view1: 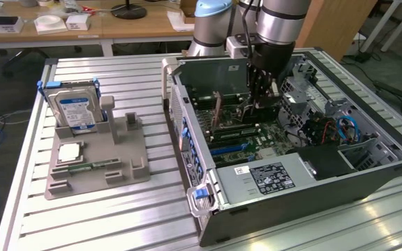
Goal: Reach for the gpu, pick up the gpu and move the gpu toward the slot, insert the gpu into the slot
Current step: 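Insert the gpu into the slot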
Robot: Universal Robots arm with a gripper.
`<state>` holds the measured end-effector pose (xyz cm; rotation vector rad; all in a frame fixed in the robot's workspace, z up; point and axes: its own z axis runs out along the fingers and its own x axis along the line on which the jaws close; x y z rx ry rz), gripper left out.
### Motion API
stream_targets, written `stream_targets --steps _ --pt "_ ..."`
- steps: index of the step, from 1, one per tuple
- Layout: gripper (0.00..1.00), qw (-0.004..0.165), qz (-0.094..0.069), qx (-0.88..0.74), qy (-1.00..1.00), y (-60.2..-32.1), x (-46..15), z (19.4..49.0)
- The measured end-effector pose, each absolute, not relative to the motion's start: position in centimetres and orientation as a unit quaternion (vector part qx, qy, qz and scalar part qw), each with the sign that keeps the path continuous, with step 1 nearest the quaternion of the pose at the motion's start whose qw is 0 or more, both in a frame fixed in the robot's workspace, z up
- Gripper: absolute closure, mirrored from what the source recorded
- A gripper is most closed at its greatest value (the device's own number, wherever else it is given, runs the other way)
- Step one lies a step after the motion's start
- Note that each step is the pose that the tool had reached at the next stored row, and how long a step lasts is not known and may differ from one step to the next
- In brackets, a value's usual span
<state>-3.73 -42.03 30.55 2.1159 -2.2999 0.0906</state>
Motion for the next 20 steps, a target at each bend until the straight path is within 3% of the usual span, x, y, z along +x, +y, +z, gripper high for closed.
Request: stream_targets --steps 8,13,20 --pt "0.74 0.016 0.038 0.677 -0.735 -42.3 -4.6 30.1" --pt "0.74 -0.001 0.020 0.677 -0.736 -42.4 -5.1 30.0" --pt "0.74 -0.001 0.019 0.681 -0.732 -43.4 -5.2 29.7"
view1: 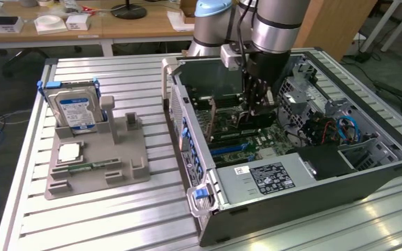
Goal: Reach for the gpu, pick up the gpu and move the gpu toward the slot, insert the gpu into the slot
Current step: 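Insert the gpu into the slot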
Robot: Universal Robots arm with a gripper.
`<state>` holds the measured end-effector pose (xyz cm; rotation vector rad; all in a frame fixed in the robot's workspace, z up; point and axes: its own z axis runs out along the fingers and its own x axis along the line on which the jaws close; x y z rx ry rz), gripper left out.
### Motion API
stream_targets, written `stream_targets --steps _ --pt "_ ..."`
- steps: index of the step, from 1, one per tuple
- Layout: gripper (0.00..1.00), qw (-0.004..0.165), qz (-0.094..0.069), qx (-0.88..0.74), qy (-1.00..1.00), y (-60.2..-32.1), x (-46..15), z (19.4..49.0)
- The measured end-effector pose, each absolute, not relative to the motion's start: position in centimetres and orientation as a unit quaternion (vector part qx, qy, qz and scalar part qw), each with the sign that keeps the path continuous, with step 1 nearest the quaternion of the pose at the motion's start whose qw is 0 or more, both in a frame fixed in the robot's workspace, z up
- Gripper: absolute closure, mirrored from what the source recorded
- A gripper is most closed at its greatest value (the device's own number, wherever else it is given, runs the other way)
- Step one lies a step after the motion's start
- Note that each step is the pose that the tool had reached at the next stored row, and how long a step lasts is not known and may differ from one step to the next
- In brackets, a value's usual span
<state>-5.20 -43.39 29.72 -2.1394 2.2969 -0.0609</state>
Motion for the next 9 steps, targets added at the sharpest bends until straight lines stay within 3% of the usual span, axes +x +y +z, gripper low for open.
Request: stream_targets --steps 9 --pt "0.74 0.001 -0.019 -0.709 0.705 -43.97 -5.33 29.35"
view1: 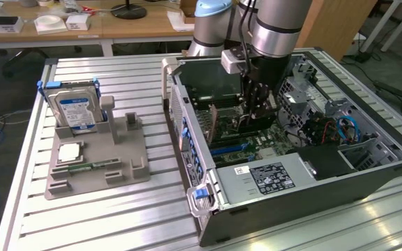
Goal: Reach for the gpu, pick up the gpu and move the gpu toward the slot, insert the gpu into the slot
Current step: 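Insert the gpu into the slot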
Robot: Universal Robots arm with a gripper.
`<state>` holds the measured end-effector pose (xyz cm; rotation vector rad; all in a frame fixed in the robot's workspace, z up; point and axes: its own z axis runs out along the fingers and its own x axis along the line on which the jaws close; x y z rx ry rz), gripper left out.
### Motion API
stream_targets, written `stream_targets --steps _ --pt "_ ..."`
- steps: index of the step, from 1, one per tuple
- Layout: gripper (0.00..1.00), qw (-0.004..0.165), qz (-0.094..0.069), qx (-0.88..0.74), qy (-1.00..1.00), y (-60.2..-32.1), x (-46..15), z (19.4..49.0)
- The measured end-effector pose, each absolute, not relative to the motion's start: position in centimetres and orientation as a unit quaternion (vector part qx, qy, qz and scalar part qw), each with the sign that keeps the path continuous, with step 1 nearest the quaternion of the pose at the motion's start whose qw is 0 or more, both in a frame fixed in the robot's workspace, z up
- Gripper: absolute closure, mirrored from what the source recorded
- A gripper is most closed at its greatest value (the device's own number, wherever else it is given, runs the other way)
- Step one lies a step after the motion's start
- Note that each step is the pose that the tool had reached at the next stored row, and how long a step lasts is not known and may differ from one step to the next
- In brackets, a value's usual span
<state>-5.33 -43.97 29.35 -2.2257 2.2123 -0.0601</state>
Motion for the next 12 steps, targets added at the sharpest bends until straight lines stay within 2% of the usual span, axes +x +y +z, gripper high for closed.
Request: stream_targets --steps 12 --pt "0.74 0.001 -0.019 -0.709 0.705 -45.0 -7.0 29.0"
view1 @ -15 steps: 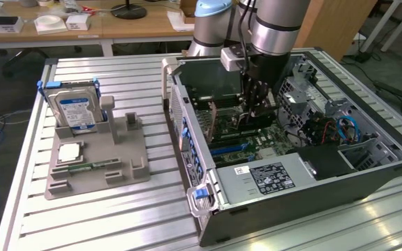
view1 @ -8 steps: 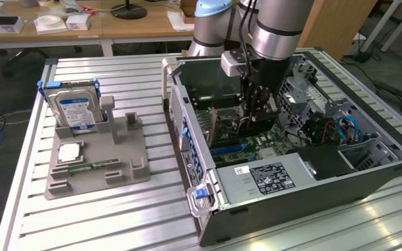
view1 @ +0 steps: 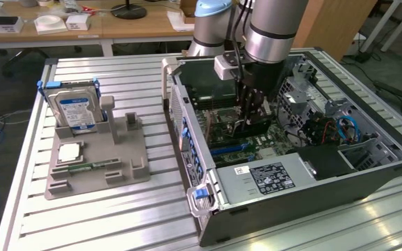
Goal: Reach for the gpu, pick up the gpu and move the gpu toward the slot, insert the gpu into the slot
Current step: 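Insert the gpu into the slot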
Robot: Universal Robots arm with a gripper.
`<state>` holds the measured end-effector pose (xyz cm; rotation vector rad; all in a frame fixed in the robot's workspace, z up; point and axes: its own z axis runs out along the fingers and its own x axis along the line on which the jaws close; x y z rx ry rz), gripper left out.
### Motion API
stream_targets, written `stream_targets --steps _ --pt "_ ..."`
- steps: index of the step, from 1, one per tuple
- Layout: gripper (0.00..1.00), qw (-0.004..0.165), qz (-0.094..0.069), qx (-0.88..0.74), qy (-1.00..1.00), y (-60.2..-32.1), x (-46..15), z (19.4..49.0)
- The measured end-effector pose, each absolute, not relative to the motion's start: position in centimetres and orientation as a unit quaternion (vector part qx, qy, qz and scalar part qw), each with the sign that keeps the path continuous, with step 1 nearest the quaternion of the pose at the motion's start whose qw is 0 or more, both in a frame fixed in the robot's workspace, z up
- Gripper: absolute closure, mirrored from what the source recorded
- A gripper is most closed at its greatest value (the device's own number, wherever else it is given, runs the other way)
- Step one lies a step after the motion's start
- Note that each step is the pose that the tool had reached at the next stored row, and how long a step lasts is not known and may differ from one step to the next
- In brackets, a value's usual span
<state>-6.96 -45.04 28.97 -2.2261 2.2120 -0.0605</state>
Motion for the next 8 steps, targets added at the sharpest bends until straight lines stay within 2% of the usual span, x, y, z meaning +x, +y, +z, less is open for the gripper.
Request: stream_targets --steps 8 --pt "0.74 0.001 -0.019 -0.709 0.705 -45.2 -8.1 28.2"
